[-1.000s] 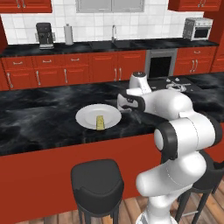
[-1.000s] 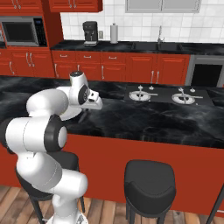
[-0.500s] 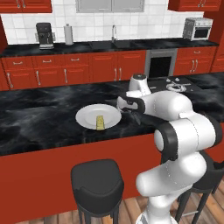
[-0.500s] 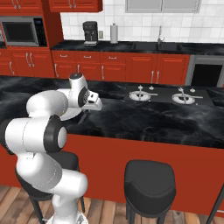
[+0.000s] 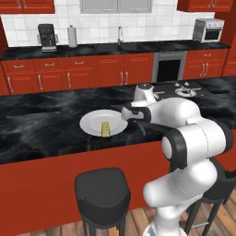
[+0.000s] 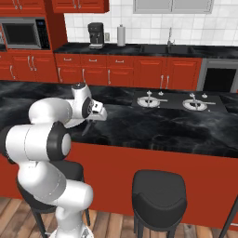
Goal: Retrieve the butter from the fridge and place it on a plate on the dining table. Then retrieve the butter knife by the fridge and place it near the plate.
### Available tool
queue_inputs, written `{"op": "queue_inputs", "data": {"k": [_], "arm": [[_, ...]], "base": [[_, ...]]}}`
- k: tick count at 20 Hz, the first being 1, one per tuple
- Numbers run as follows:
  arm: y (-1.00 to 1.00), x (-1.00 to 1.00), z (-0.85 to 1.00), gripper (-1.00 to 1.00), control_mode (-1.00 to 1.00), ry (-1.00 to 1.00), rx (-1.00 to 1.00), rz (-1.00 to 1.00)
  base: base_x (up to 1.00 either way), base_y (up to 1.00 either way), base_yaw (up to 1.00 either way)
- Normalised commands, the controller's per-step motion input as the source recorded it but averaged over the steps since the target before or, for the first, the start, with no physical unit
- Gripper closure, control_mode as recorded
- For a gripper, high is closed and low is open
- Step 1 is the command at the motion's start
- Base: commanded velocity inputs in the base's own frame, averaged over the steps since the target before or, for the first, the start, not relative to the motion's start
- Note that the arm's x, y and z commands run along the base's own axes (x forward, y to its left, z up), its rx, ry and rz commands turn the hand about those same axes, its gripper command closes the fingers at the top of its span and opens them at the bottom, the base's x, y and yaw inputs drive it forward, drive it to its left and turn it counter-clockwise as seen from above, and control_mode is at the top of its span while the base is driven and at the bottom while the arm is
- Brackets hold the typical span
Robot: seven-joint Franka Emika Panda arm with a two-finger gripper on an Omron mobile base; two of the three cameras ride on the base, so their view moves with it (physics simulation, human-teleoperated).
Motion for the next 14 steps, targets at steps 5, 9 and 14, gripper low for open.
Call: {"op": "queue_inputs", "data": {"k": [5, 9, 14], "arm": [[0.00, 0.09, -0.01, 1.00, -1.00, 0.00, 0.00, 0.00], [0.00, 0.25, 0.00, 1.00, -1.00, 0.00, 0.00, 0.03], [0.00, 0.41, 0.00, 1.00, -1.00, 0.00, 0.00, 0.01]], "base": [[0.00, 0.00, 0.00], [0.00, 0.00, 0.00], [0.00, 0.00, 0.00]]}}
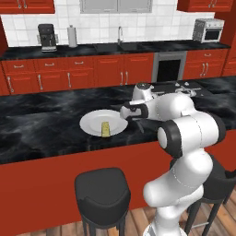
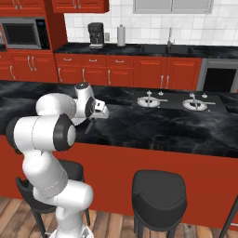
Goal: Retrieve the butter from the fridge and place it on a plate on the dining table. Then retrieve the butter knife by the fridge and place it near the plate.
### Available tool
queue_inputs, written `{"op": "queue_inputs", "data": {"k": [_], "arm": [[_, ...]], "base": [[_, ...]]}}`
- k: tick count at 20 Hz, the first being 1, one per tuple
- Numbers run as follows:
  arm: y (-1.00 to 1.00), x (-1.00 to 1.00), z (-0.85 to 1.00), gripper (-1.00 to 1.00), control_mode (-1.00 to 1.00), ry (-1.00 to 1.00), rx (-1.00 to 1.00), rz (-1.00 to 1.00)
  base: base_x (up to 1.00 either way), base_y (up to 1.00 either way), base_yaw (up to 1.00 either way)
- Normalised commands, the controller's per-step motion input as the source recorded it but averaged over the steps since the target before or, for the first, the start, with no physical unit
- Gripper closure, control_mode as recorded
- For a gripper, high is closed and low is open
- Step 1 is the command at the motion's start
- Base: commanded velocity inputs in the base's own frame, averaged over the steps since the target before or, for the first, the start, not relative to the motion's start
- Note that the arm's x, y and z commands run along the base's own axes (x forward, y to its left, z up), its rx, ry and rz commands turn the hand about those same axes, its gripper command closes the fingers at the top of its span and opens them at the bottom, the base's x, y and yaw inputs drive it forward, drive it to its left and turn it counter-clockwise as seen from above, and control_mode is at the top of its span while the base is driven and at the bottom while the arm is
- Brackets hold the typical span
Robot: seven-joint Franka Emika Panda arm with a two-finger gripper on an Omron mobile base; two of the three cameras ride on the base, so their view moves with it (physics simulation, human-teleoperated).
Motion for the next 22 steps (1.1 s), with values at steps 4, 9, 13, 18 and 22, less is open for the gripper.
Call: {"op": "queue_inputs", "data": {"k": [4, 9, 13, 18, 22], "arm": [[0.00, 0.43, -0.04, 1.00, -1.00, 0.00, 0.00, 0.00], [0.00, 0.36, -0.06, 1.00, -1.00, 0.00, 0.00, 0.00], [0.00, 0.25, -0.04, 1.00, -1.00, 0.01, 0.02, 0.00], [0.00, 0.14, -0.03, 1.00, -1.00, 0.09, 0.05, 0.00], [0.00, 0.06, -0.05, 1.00, -1.00, 0.11, 0.06, 0.00]], "base": [[0.00, 0.00, 0.00], [0.00, 0.00, 0.00], [0.00, 0.00, 0.00], [0.00, 0.00, 0.00], [0.00, 0.00, 0.00]]}}
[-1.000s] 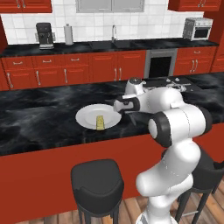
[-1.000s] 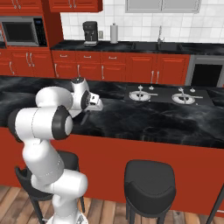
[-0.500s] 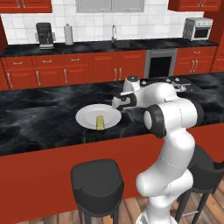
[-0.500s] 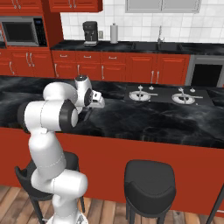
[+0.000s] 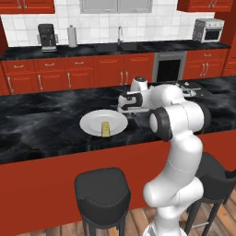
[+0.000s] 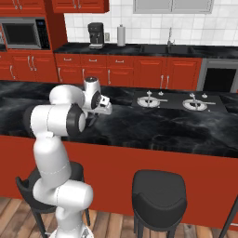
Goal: Retrieve the butter from the fridge and place it on a plate on the dining table. Then retrieve the butter knife by the fridge and place it near the plate.
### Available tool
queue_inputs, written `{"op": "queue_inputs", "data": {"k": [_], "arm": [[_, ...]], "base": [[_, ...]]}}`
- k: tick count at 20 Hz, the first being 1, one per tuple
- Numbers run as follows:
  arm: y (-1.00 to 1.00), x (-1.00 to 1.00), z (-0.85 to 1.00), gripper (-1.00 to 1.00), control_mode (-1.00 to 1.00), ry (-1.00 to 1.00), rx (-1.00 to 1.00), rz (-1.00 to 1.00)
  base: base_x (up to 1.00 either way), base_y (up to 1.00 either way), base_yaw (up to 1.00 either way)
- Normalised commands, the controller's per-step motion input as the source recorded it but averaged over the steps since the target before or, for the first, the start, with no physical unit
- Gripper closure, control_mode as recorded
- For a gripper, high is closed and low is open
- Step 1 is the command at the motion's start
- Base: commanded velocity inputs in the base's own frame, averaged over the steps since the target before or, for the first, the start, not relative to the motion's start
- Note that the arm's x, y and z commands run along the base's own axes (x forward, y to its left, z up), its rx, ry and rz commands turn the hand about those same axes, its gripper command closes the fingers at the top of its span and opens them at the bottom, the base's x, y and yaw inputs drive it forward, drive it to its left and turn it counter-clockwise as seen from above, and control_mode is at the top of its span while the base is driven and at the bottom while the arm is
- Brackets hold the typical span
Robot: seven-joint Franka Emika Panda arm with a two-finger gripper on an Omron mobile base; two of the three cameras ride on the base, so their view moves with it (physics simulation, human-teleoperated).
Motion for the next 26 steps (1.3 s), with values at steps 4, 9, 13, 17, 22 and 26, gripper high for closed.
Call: {"op": "queue_inputs", "data": {"k": [4, 9, 13, 17, 22, 26], "arm": [[0.00, 0.01, -0.11, 1.00, -1.00, 0.02, 0.01, 0.00], [0.00, 0.00, -0.28, 1.00, -1.00, 0.00, 0.00, 0.00], [0.00, 0.00, -0.31, 1.00, -1.00, 0.00, 0.00, 0.00], [0.00, 0.00, -0.21, 1.00, -1.00, 0.00, 0.00, 0.00], [0.00, 0.00, -0.18, 1.00, -1.00, 0.00, 0.01, 0.00], [0.00, 0.00, -0.16, 1.00, -1.00, 0.00, 0.02, 0.00]], "base": [[0.00, 0.00, 0.00], [0.00, 0.00, 0.00], [0.00, 0.00, 0.00], [0.00, 0.00, 0.00], [0.00, 0.00, 0.00], [0.00, 0.00, 0.00]]}}
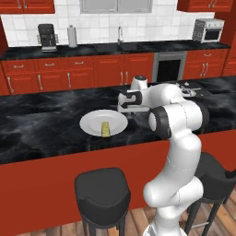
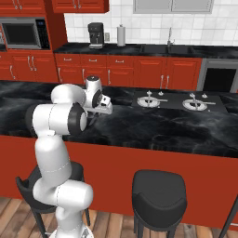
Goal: Retrieve the butter from the fridge and place it on a plate on the dining table. Then retrieve the butter knife by the fridge and place it near the plate.
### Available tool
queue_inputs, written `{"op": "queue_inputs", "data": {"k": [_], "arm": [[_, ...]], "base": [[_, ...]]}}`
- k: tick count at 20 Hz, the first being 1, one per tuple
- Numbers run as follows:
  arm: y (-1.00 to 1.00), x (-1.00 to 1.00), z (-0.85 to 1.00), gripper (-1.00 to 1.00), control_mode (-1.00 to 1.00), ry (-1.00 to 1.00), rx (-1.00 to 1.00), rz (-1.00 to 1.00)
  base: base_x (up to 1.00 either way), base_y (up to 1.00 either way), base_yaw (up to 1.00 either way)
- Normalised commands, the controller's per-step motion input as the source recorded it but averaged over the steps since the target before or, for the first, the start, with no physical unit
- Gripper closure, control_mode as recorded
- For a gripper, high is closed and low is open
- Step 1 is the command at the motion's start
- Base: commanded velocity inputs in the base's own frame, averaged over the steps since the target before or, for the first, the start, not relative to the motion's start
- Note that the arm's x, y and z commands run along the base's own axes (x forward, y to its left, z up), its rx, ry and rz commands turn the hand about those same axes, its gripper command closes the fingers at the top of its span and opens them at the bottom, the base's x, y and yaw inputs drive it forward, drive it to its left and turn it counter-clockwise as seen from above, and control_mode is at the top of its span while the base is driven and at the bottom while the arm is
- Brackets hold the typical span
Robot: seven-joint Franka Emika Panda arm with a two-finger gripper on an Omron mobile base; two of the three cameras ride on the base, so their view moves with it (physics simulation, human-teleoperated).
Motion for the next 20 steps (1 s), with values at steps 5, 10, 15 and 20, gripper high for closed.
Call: {"op": "queue_inputs", "data": {"k": [5, 10, 15, 20], "arm": [[0.00, 0.00, -0.10, -1.00, -1.00, 0.00, 0.01, 0.00], [0.00, 0.00, -0.02, -1.00, -1.00, 0.00, 0.00, 0.00], [0.00, 0.00, 0.00, -1.00, -1.00, 0.00, 0.00, 0.00], [-0.06, 0.00, 0.00, -1.00, -1.00, 0.00, 0.00, 0.00]], "base": [[0.00, 0.00, 0.00], [0.00, 0.00, 0.00], [0.00, 0.00, 0.00], [0.00, 0.00, 0.00]]}}
